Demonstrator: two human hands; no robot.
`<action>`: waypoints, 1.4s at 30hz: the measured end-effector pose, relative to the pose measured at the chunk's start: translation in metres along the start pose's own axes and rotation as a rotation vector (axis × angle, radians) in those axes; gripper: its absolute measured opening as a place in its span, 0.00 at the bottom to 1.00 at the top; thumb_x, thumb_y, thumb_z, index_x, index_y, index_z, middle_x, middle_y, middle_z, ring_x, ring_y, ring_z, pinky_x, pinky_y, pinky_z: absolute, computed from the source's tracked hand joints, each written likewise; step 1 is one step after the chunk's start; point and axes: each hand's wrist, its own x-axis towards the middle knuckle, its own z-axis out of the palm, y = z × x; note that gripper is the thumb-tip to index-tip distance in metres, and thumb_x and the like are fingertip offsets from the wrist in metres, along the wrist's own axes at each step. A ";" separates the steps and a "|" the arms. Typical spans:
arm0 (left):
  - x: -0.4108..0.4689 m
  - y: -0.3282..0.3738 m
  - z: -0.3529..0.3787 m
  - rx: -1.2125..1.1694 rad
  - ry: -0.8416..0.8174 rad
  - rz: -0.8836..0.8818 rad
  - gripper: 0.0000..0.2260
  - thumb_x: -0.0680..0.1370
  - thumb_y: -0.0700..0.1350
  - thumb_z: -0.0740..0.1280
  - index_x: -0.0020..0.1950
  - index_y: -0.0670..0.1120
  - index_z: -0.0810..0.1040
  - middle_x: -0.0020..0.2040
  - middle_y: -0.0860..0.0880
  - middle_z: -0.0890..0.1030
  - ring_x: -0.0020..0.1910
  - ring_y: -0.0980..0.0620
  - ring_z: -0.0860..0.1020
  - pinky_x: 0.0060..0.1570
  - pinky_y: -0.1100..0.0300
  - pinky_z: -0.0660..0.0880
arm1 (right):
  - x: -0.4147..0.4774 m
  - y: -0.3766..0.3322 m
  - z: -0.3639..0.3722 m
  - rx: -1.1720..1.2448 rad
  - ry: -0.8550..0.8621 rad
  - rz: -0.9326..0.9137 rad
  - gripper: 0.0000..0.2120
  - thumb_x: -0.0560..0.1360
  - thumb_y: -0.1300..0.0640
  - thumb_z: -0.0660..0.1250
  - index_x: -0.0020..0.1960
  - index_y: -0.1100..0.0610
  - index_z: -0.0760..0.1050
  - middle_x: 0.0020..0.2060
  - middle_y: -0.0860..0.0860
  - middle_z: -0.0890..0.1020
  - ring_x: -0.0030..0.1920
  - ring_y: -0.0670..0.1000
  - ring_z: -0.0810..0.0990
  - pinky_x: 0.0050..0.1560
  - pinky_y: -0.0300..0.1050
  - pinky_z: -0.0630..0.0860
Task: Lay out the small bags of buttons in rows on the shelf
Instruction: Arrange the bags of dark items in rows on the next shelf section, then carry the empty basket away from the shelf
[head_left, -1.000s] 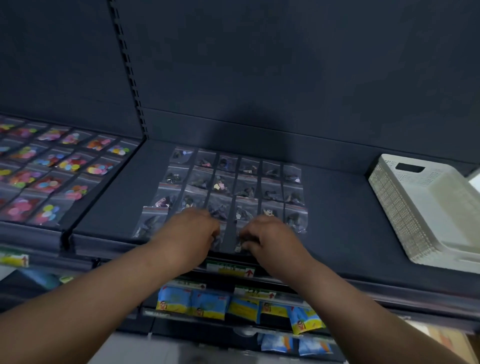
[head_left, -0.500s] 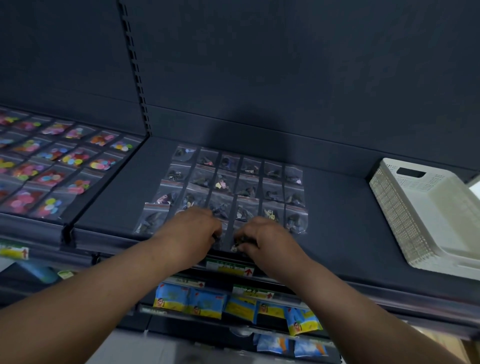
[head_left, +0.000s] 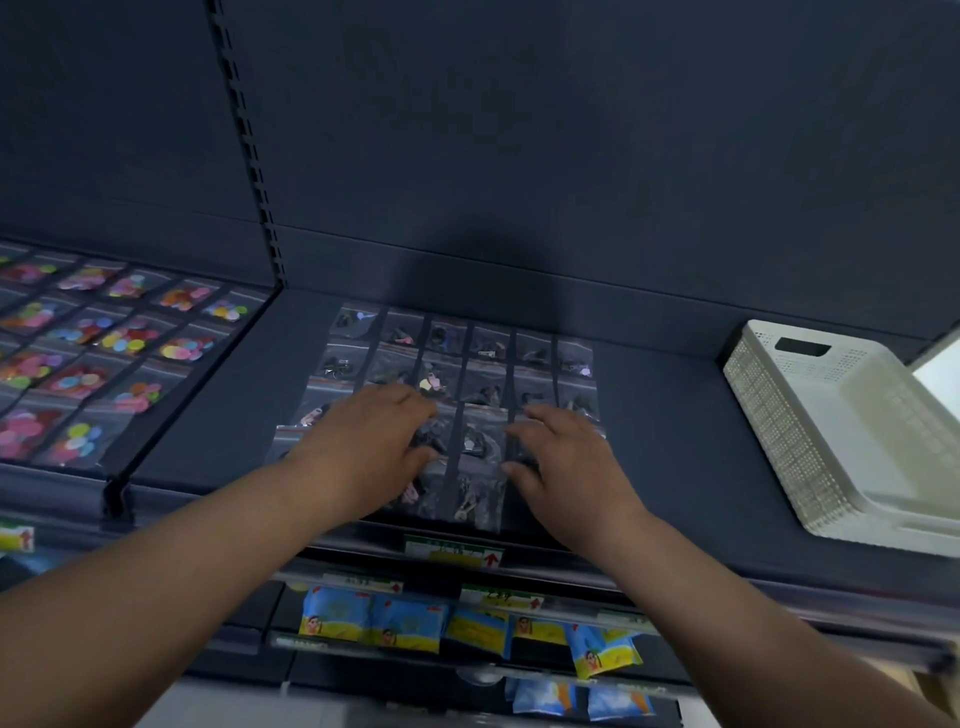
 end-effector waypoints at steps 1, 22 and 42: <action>0.002 0.001 -0.002 -0.007 0.002 0.006 0.22 0.80 0.53 0.60 0.73 0.50 0.64 0.71 0.52 0.66 0.70 0.51 0.63 0.67 0.59 0.61 | 0.000 0.001 -0.001 -0.009 -0.009 0.011 0.22 0.79 0.47 0.59 0.72 0.50 0.65 0.73 0.50 0.63 0.73 0.52 0.58 0.72 0.43 0.52; 0.114 0.101 -0.023 -0.115 0.069 0.340 0.21 0.77 0.55 0.64 0.68 0.49 0.70 0.67 0.50 0.71 0.64 0.49 0.70 0.64 0.55 0.67 | -0.057 0.080 -0.088 -0.028 0.281 0.456 0.21 0.76 0.48 0.64 0.67 0.54 0.71 0.69 0.52 0.70 0.68 0.54 0.67 0.69 0.44 0.61; 0.196 0.279 0.006 -0.193 0.086 0.315 0.23 0.78 0.56 0.62 0.70 0.49 0.68 0.69 0.50 0.69 0.66 0.50 0.68 0.64 0.55 0.67 | -0.137 0.261 -0.066 -0.093 0.227 0.726 0.45 0.71 0.31 0.27 0.54 0.51 0.77 0.70 0.54 0.70 0.77 0.55 0.49 0.75 0.54 0.40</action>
